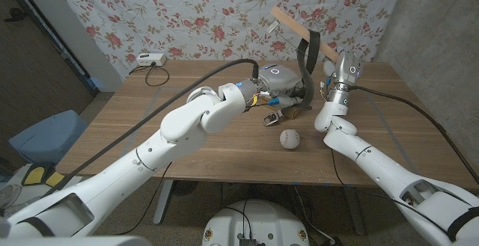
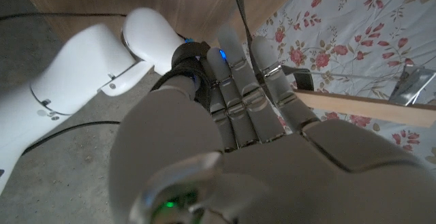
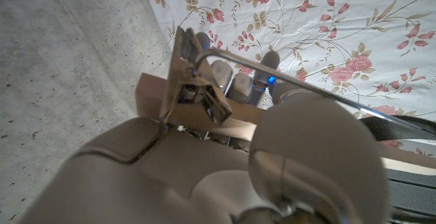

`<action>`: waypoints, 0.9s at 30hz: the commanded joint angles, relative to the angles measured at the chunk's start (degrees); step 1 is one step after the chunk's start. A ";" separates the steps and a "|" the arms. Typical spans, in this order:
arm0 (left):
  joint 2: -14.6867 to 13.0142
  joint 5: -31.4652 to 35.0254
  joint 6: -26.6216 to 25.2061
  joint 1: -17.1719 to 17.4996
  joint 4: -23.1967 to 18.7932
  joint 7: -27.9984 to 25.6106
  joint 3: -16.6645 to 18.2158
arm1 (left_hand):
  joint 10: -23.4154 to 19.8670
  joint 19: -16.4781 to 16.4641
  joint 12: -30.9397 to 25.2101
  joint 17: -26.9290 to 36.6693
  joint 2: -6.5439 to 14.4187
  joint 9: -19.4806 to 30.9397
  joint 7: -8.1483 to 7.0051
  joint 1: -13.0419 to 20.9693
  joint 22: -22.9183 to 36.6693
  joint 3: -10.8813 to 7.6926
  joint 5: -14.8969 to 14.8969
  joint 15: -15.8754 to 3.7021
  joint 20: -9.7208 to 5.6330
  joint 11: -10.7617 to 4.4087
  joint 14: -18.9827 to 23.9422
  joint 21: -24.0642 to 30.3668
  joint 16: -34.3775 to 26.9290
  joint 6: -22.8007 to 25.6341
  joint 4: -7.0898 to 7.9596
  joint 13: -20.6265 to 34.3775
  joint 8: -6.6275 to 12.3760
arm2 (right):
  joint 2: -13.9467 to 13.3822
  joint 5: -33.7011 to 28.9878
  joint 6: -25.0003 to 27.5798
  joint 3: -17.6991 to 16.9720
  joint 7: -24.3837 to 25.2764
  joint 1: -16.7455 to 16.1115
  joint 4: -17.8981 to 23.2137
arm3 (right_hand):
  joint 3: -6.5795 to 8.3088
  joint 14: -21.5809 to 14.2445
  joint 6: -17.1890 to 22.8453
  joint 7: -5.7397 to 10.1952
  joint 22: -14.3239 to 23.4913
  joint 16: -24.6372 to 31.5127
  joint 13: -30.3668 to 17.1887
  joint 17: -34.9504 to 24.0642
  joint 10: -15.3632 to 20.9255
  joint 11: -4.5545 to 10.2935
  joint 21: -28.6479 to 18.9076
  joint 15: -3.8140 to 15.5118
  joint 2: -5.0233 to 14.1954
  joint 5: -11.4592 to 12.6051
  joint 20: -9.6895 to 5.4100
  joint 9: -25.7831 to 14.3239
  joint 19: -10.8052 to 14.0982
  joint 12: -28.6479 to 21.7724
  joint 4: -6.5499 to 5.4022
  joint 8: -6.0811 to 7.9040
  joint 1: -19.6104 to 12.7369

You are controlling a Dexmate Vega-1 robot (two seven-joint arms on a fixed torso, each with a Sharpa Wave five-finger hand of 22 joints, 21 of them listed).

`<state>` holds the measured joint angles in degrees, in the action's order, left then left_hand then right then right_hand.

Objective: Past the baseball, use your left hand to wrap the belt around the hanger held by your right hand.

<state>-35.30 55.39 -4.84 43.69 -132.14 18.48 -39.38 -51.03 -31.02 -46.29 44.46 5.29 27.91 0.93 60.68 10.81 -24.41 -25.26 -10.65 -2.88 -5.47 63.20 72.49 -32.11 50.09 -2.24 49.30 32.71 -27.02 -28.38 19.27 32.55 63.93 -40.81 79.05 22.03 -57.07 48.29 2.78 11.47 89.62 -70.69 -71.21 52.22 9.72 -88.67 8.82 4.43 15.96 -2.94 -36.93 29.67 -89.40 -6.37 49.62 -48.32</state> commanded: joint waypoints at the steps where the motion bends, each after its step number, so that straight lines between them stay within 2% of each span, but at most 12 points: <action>1: 3.62 -6.05 3.76 0.76 -0.34 -14.20 3.70 | -4.57 -1.26 0.46 0.21 -0.13 0.31 0.13 0.89 -0.07 -0.53 -0.54 -2.08 -4.18 -4.95 1.80 0.48 0.22 1.71 -0.15 -0.66 1.30 | -0.51 -0.21 0.71 0.36 0.07 0.00 -1.07 | -0.30 -0.18 0.08 -0.13 0.08 0.30 -0.23 -0.20 0.58 0.49 -0.22 3.33 4.50 0.48 -6.54 -0.06 0.33 -0.19 -0.01 0.31 3.98; 14: 6.64 -12.84 10.96 -3.14 0.51 -22.64 5.12 | -4.37 -3.63 1.06 0.01 -0.71 0.16 0.55 1.10 -0.37 -1.10 -0.98 -2.05 -6.29 -4.22 2.77 0.97 1.66 1.87 -0.09 -1.06 0.56 | -0.96 -0.13 0.69 1.31 0.07 0.58 -2.09 | -0.40 -0.11 0.10 -0.15 0.11 0.29 -0.23 -0.21 0.55 0.48 -0.23 3.33 4.49 0.50 -6.59 0.19 0.25 -0.17 -0.01 0.48 3.92; 18: 7.34 -15.52 12.78 -5.01 0.80 -21.87 4.98 | -4.45 -4.05 1.02 -0.03 -0.74 0.34 0.70 1.17 -0.48 -1.38 -1.12 -2.03 -6.62 -4.12 3.00 0.86 1.99 1.78 -0.02 -0.87 0.43 | -0.72 -0.31 0.61 1.05 0.07 0.49 -2.08 | -0.43 -0.11 -0.02 -0.12 0.13 0.30 -0.23 -0.21 0.54 0.47 -0.22 3.33 4.49 0.50 -6.57 0.15 0.18 -0.17 -0.01 0.55 3.89; 22: 7.36 -14.62 13.42 -7.50 1.23 -18.60 3.10 | -4.44 -4.49 1.08 -0.05 -0.78 0.47 1.00 1.34 -0.51 -1.62 -1.22 -2.03 -6.92 -3.94 3.11 0.86 2.27 1.75 -0.07 -0.81 0.32 | -0.29 -0.83 0.37 0.48 0.07 0.28 -2.17 | -0.45 -0.09 0.00 -0.11 0.13 0.29 -0.23 -0.21 0.55 0.49 -0.23 3.33 4.49 0.51 -6.62 0.22 0.20 -0.17 -0.02 0.58 3.87; 24: 7.48 -15.00 13.97 -7.99 1.73 -17.78 2.52 | -4.45 -4.74 1.09 -0.06 -0.82 0.51 0.88 1.34 -0.50 -1.68 -1.24 -2.01 -6.98 -3.91 3.14 0.92 2.39 1.80 -0.05 -0.76 0.28 | -0.07 -0.91 0.44 0.25 0.07 0.23 -2.20 | -0.46 -0.10 -0.07 -0.09 0.12 0.29 -0.23 -0.21 0.55 0.49 -0.22 3.33 4.50 0.51 -6.58 0.09 0.18 -0.17 -0.01 0.69 3.86; 27: 8.31 -14.73 14.23 -7.59 1.95 -19.53 2.85 | -4.52 -5.03 1.11 -0.08 -0.84 0.45 0.97 1.36 -0.53 -1.81 -1.29 -2.00 -7.05 -3.79 3.26 0.90 2.56 1.88 0.00 -0.73 0.15 | -0.03 -1.03 0.34 0.10 0.07 0.14 -2.27 | -0.47 -0.09 -0.06 -0.04 0.12 0.29 -0.23 -0.21 0.56 0.49 -0.24 3.33 4.50 0.52 -6.60 0.25 0.26 -0.17 -0.01 0.66 3.83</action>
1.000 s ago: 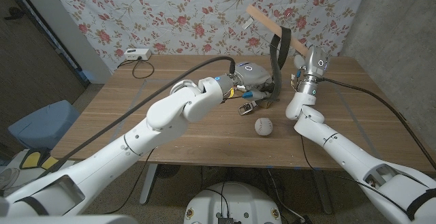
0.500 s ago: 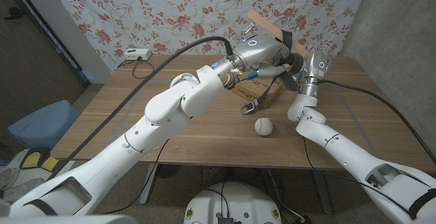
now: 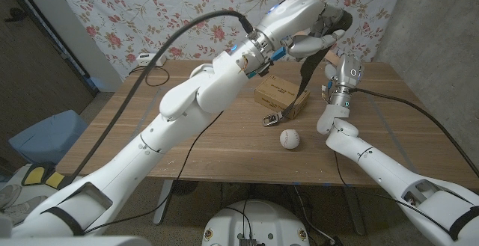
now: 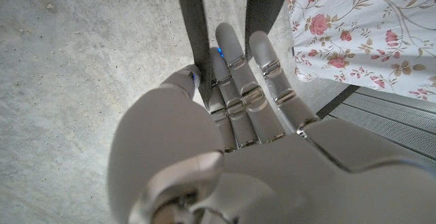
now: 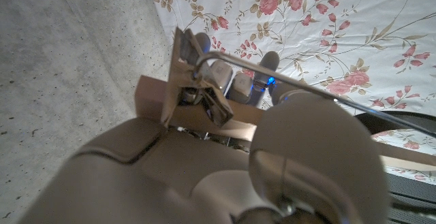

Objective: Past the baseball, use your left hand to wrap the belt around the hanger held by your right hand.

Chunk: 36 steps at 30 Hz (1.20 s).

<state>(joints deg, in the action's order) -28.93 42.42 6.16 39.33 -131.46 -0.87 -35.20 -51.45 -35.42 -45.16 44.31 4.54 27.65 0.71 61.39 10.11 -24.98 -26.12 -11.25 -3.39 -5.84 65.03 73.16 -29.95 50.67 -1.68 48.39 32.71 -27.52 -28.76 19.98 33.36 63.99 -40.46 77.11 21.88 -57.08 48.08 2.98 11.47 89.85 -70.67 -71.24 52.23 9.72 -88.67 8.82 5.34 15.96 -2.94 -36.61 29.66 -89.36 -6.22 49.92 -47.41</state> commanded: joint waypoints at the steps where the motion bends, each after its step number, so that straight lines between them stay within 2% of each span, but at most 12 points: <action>1: 2.35 -1.63 3.08 -3.12 1.27 -0.85 -1.12 | -4.07 -0.70 -0.06 0.07 -0.09 0.70 1.28 0.66 0.17 -1.28 -0.45 -1.41 -6.56 -3.45 1.44 0.24 0.43 1.31 -0.56 0.28 0.12 | 0.56 -0.78 -0.63 -0.85 0.01 -0.26 -0.44 | -0.32 -0.08 0.11 -0.31 0.11 0.07 -0.25 -0.17 0.55 0.50 -0.24 3.33 3.60 0.52 -6.61 -0.17 0.26 -0.22 -0.16 0.42 2.92; 5: 4.13 -2.00 2.59 -4.01 1.77 -2.45 -0.44 | -3.98 -1.38 0.05 0.03 -0.10 0.95 1.40 0.82 0.14 -1.59 -0.52 -1.39 -6.87 -3.44 1.59 0.27 0.77 1.12 -0.56 0.41 -0.08 | 0.41 -1.29 -1.46 -0.52 0.01 -0.10 -0.88 | -0.34 -0.09 0.27 -0.37 0.11 0.08 -0.25 -0.17 0.54 0.49 -0.24 3.33 3.61 0.52 -6.61 0.04 0.26 -0.21 -0.16 0.44 2.89; 11: 7.40 1.33 0.25 -7.84 2.72 -4.95 0.06 | -3.75 -2.03 0.17 -0.03 -0.10 1.03 1.37 0.90 0.06 -1.94 -0.54 -1.37 -7.15 -3.55 1.82 0.14 1.13 0.88 -0.48 0.63 -0.44 | 1.92 -4.81 -5.18 -2.31 0.01 -0.76 -2.65 | -0.40 -0.08 0.16 -0.21 0.10 0.08 -0.25 -0.17 0.50 0.46 -0.20 3.33 3.58 0.52 -6.63 0.04 0.13 -0.21 -0.18 0.52 2.89; 17: 10.56 3.76 -4.50 -12.60 5.13 -5.14 -0.03 | -3.75 -2.41 0.41 -0.10 -0.24 1.21 1.17 0.75 -0.03 -2.17 -0.53 -1.38 -7.20 -3.74 1.95 -0.15 1.52 0.91 -0.28 0.46 -0.60 | 2.68 -8.51 -7.98 -4.22 0.01 -1.76 -3.58 | -0.50 0.00 0.08 -0.27 0.20 0.07 -0.25 -0.18 0.40 0.41 -0.19 3.32 3.51 0.53 -6.72 0.00 -0.15 -0.19 -0.21 0.67 2.90; 20: 12.15 5.83 -7.61 -16.18 7.40 -4.40 -0.77 | -3.66 -2.63 0.38 -0.13 -0.29 1.06 1.11 0.74 -0.03 -2.29 -0.51 -1.41 -7.26 -3.80 2.03 -0.23 1.71 1.03 -0.23 0.65 -0.77 | 4.01 -10.78 -9.73 -6.22 0.01 -2.75 -3.97 | -0.56 0.05 -0.05 -0.30 0.30 0.07 -0.25 -0.18 0.34 0.41 -0.23 3.33 3.49 0.54 -6.65 -0.06 -0.32 -0.18 -0.24 0.75 2.91; 21: 12.01 5.80 -7.86 -16.29 7.36 -4.49 -0.91 | -3.79 -2.71 0.57 -0.14 -0.32 1.14 1.05 0.71 -0.05 -2.34 -0.50 -1.41 -7.24 -3.78 2.10 -0.31 1.80 1.03 -0.18 0.30 -0.79 | 4.28 -11.16 -9.96 -6.56 0.01 -2.82 -4.12 | -0.57 0.06 0.00 -0.28 0.33 0.07 -0.25 -0.18 0.34 0.41 -0.23 3.33 3.49 0.54 -6.66 0.05 -0.41 -0.19 -0.24 0.73 2.90; 23: 13.15 7.24 -10.09 -18.81 9.21 -4.17 -1.48 | -3.87 -2.90 0.68 -0.16 -0.33 1.08 1.13 0.73 -0.04 -2.45 -0.47 -1.42 -7.27 -3.83 2.13 -0.36 1.97 1.12 -0.16 0.13 -0.90 | 4.41 -12.12 -10.85 -7.07 0.01 -3.22 -4.16 | -0.61 0.12 -0.01 -0.21 0.30 0.07 -0.25 -0.19 0.29 0.41 -0.20 3.32 3.46 0.56 -6.68 0.09 -0.44 -0.18 -0.25 0.77 2.89; 31: 15.76 9.66 -16.34 -24.95 13.74 -5.24 -2.82 | -3.93 -3.12 0.76 -0.19 -0.37 1.04 1.18 0.69 -0.07 -2.62 -0.41 -1.42 -7.27 -3.76 2.28 -0.56 2.23 1.24 -0.06 0.08 -1.05 | 6.21 -16.07 -14.28 -10.22 0.01 -4.30 -5.66 | -0.70 0.25 -0.14 -0.10 0.32 0.05 -0.25 -0.18 0.17 0.40 -0.15 3.33 3.46 0.60 -6.71 0.20 -0.75 -0.17 -0.28 0.83 2.87; 36: 16.98 11.45 -20.12 -29.29 16.23 -4.94 -4.15 | -3.95 -3.40 0.86 -0.22 -0.44 0.91 1.00 0.69 -0.07 -2.79 -0.32 -1.43 -7.29 -3.67 2.47 -0.70 2.46 1.31 -0.01 0.01 -1.28 | 7.06 -18.60 -15.56 -11.51 0.01 -5.30 -5.24 | -0.77 0.34 -0.27 -0.13 0.29 0.06 -0.25 -0.19 0.11 0.41 -0.12 3.33 3.42 0.63 -6.71 0.11 -0.87 -0.18 -0.31 0.95 2.87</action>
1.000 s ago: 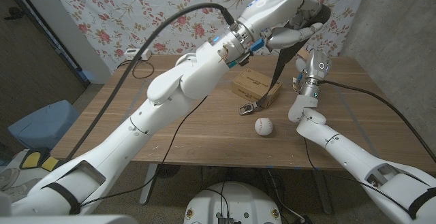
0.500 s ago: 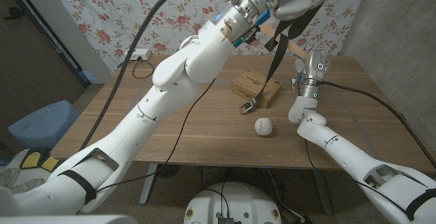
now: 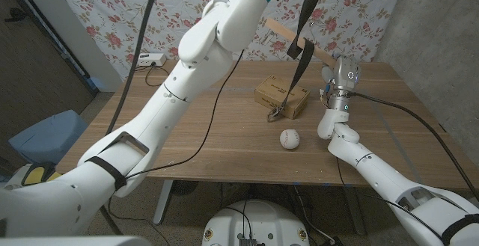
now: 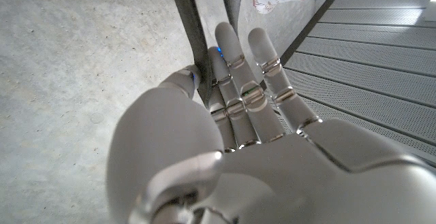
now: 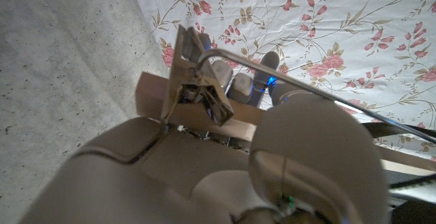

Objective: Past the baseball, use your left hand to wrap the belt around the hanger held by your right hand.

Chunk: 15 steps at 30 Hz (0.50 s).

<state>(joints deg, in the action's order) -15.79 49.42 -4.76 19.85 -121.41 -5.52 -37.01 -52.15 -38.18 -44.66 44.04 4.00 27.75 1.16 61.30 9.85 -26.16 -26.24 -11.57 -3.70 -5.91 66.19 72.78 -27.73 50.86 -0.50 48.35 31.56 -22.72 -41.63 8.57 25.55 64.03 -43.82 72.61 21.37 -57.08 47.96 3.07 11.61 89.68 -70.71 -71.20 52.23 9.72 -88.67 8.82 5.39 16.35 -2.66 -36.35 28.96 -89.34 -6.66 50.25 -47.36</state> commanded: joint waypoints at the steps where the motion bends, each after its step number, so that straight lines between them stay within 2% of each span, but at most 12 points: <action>1: 3.97 4.95 -9.89 -10.72 6.57 0.01 -2.70 | -3.24 -0.72 0.37 0.04 0.08 0.73 0.75 0.78 0.19 -1.66 -0.17 -1.11 -6.98 -3.65 1.35 -0.38 0.33 1.19 -1.17 0.08 -0.22 | 2.45 -6.06 -4.27 -3.96 -0.03 -2.10 -0.65 | -0.27 0.35 -0.12 -0.15 0.15 0.23 -0.22 -0.23 0.10 0.42 -0.12 3.33 3.37 0.24 -7.04 -0.08 -0.15 -0.20 0.13 0.61 2.83; 3: 4.28 5.76 -11.07 -12.34 7.43 0.23 -3.37 | -3.24 -0.82 0.42 0.03 0.03 0.72 0.62 0.74 0.18 -1.71 -0.13 -1.11 -6.99 -3.67 1.41 -0.46 0.43 1.22 -1.13 0.06 -0.30 | 2.68 -6.86 -5.20 -4.49 -0.03 -2.42 -0.70 | -0.30 0.37 -0.12 -0.20 0.16 0.23 -0.22 -0.24 0.07 0.41 -0.12 3.33 3.37 0.25 -7.01 -0.03 -0.19 -0.19 0.12 0.61 2.83; 6: 4.87 6.90 -12.73 -14.64 8.78 0.38 -4.29 | -3.35 -1.00 0.56 0.02 -0.02 0.77 0.57 0.72 0.19 -1.82 -0.06 -1.12 -7.00 -3.80 1.53 -0.58 0.60 1.25 -1.08 -0.12 -0.38 | 4.45 -9.78 -7.82 -7.11 -0.03 -3.26 -1.16 | -0.34 0.43 -0.22 -0.26 0.14 0.24 -0.21 -0.24 -0.01 0.40 -0.12 3.33 3.38 0.28 -7.01 -0.03 -0.19 -0.19 0.10 0.67 2.81; 11: 6.00 8.81 -15.89 -17.98 11.24 0.38 -5.53 | -3.46 -1.24 0.68 0.02 -0.10 0.58 0.55 0.72 0.19 -1.96 0.04 -1.14 -7.02 -3.82 1.59 -0.72 0.83 1.43 -1.04 -0.23 -0.60 | 8.97 -18.44 -15.20 -14.04 -0.03 -4.79 -2.41 | -0.42 0.50 -0.33 -0.20 0.11 0.25 -0.21 -0.24 -0.11 0.39 -0.08 3.33 3.35 0.31 -7.15 0.02 -0.30 -0.18 0.07 0.71 2.82; 15: 6.59 10.68 -19.28 -20.65 13.56 1.82 -6.52 | -3.51 -1.40 0.75 0.02 -0.10 0.45 0.58 0.71 0.20 -2.05 0.12 -1.14 -7.03 -3.93 1.74 -0.79 0.94 1.55 -1.00 -0.27 -0.74 | 13.36 -27.72 -23.11 -21.27 -0.03 -5.98 -2.55 | -0.56 0.61 -0.45 0.03 0.29 0.25 -0.21 -0.25 -0.27 0.37 -0.09 3.33 3.25 0.34 -7.29 0.03 -0.74 -0.16 -0.01 0.77 2.89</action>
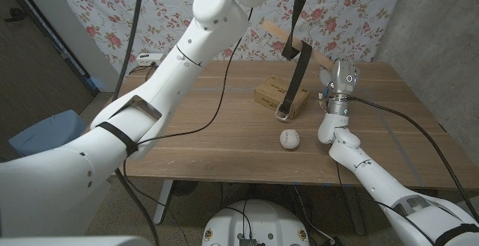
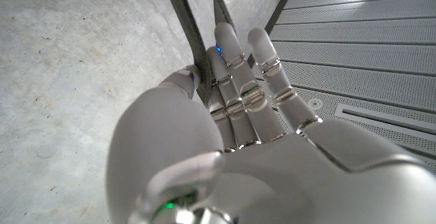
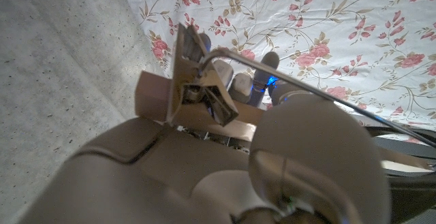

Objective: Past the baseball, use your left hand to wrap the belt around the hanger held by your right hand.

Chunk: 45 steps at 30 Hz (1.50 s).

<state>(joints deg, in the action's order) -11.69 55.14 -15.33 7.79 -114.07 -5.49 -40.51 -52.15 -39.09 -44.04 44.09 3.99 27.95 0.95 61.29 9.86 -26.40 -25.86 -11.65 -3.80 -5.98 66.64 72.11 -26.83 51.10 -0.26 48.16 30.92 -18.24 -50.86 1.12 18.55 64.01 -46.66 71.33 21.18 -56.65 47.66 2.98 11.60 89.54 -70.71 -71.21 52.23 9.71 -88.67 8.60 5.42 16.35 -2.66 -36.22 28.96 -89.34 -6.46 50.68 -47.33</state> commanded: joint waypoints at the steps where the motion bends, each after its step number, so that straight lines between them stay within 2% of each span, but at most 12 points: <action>1: 2.56 5.44 -9.53 -9.22 6.87 2.16 -3.28 | -3.52 -0.53 0.17 -0.03 -0.09 0.20 0.82 0.71 0.19 -1.84 -0.23 -1.06 -6.94 -3.91 1.35 -0.15 0.07 1.32 -1.22 -0.13 -0.15 | 10.12 -20.72 -17.57 -16.07 -0.01 -3.51 -0.90 | -0.43 0.23 -0.32 0.30 0.27 0.39 -0.20 -0.26 -0.32 0.36 0.03 3.54 3.15 0.34 -7.43 -0.16 -1.02 -0.14 -0.23 0.33 2.90; 5: 2.60 5.98 -12.53 -11.31 8.97 5.34 -4.06 | -3.58 -0.89 0.49 -0.04 0.02 -0.01 1.27 0.74 0.25 -1.98 -0.03 -1.06 -6.99 -3.95 1.46 -0.14 0.26 1.25 -1.18 -0.56 -0.50 | 14.30 -27.37 -24.66 -21.75 -0.01 -5.00 1.28 | -0.63 0.46 -0.50 0.64 0.17 0.38 -0.20 -0.27 -0.55 0.32 0.24 3.53 2.95 0.39 -7.72 0.21 -1.46 -0.11 -0.32 0.12 3.01; 8: 2.37 5.34 -13.97 -12.49 10.27 8.18 -4.72 | -3.59 -1.06 0.70 -0.08 0.02 -0.18 1.45 0.67 0.24 -2.06 0.13 -1.04 -6.99 -3.77 1.29 -0.20 0.50 1.26 -1.09 -0.84 -0.77 | 16.04 -30.40 -27.97 -23.89 -0.01 -5.91 3.27 | -0.74 0.67 -0.71 0.73 0.10 0.36 -0.19 -0.26 -0.71 0.32 0.33 3.52 2.87 0.44 -7.87 0.23 -1.63 -0.09 -0.36 0.09 3.05; 17: 1.18 3.84 -15.07 -15.52 14.65 15.59 -8.90 | -3.69 -1.36 1.26 -0.23 -0.25 -0.66 1.25 0.49 0.14 -2.29 0.64 -1.02 -6.84 -3.59 1.03 -0.64 1.14 1.42 -0.96 -1.52 -1.43 | 18.23 -33.16 -35.52 -26.51 -0.01 -7.07 6.94 | -0.94 1.11 -0.90 0.92 0.00 0.31 -0.18 -0.23 -1.00 0.39 0.42 3.53 2.90 0.57 -7.90 0.44 -1.78 -0.07 -0.50 0.05 3.13; 22: 0.60 4.38 -16.44 -16.62 16.77 18.70 -11.02 | -3.53 -1.50 1.36 -0.32 -0.35 -0.89 1.34 0.44 0.12 -2.44 0.87 -1.02 -6.77 -3.42 0.95 -0.87 1.44 1.58 -0.92 -1.42 -1.73 | 18.80 -33.94 -37.80 -27.39 -0.01 -7.62 8.53 | -1.01 1.27 -0.95 0.86 -0.05 0.30 -0.18 -0.22 -1.10 0.45 0.42 3.55 3.00 0.65 -7.87 0.49 -1.72 -0.08 -0.57 0.11 3.15; 29: -2.26 9.82 -19.54 -18.07 17.05 27.05 -14.92 | -3.66 -1.68 1.60 -0.45 -0.58 -1.22 1.18 0.38 0.09 -2.65 1.18 -1.02 -6.77 -3.54 0.95 -1.24 1.83 1.73 -0.89 -1.59 -2.19 | 19.15 -33.73 -39.26 -28.59 -0.01 -7.73 8.87 | -1.16 1.41 -1.09 0.95 -0.06 0.32 -0.18 -0.21 -1.25 0.51 0.42 3.57 3.09 0.76 -7.93 0.55 -1.78 -0.10 -0.66 0.19 3.19; 36: -7.16 19.31 -21.46 -16.88 14.89 37.85 -17.12 | -3.85 -1.70 1.61 -0.53 -0.81 -1.50 0.77 0.23 0.06 -2.82 1.40 -1.08 -6.74 -3.94 1.04 -1.73 2.16 1.93 -0.77 -1.38 -2.57 | 19.32 -33.35 -39.57 -29.56 -0.01 -7.48 8.97 | -1.26 1.48 -1.12 0.85 -0.06 0.34 -0.18 -0.22 -1.34 0.54 0.39 3.58 3.16 0.86 -7.92 0.58 -1.69 -0.11 -0.70 0.32 3.18; 45: -11.48 24.76 -19.48 -11.85 10.30 48.13 -13.52 | -3.92 -1.59 1.82 -0.57 -1.17 -1.40 0.30 -0.02 0.06 -2.98 1.56 -1.12 -6.78 -4.27 0.98 -2.42 2.63 2.23 -0.56 -1.24 -2.70 | 18.24 -32.85 -38.42 -28.82 -0.01 -7.00 8.18 | -1.38 1.53 -1.11 0.80 -0.10 0.37 -0.18 -0.22 -1.39 0.59 0.40 3.58 3.21 0.98 -7.90 0.77 -1.66 -0.14 -0.72 0.41 3.13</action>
<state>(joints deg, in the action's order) -18.14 72.59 -35.30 -8.08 -99.91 30.84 -55.60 -52.96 -40.32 -42.50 43.50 3.17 26.30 0.50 61.08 9.87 -27.43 -24.31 -12.25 -3.79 -6.58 67.34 69.89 -24.34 51.92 0.50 46.79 28.29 0.67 -83.99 -37.66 -10.26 64.00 -54.09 79.84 19.89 -55.53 46.84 3.79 11.46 89.88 -70.72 -71.36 51.95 9.53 -88.29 8.31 5.63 16.85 -2.64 -35.35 27.51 -89.35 -7.25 50.76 -47.09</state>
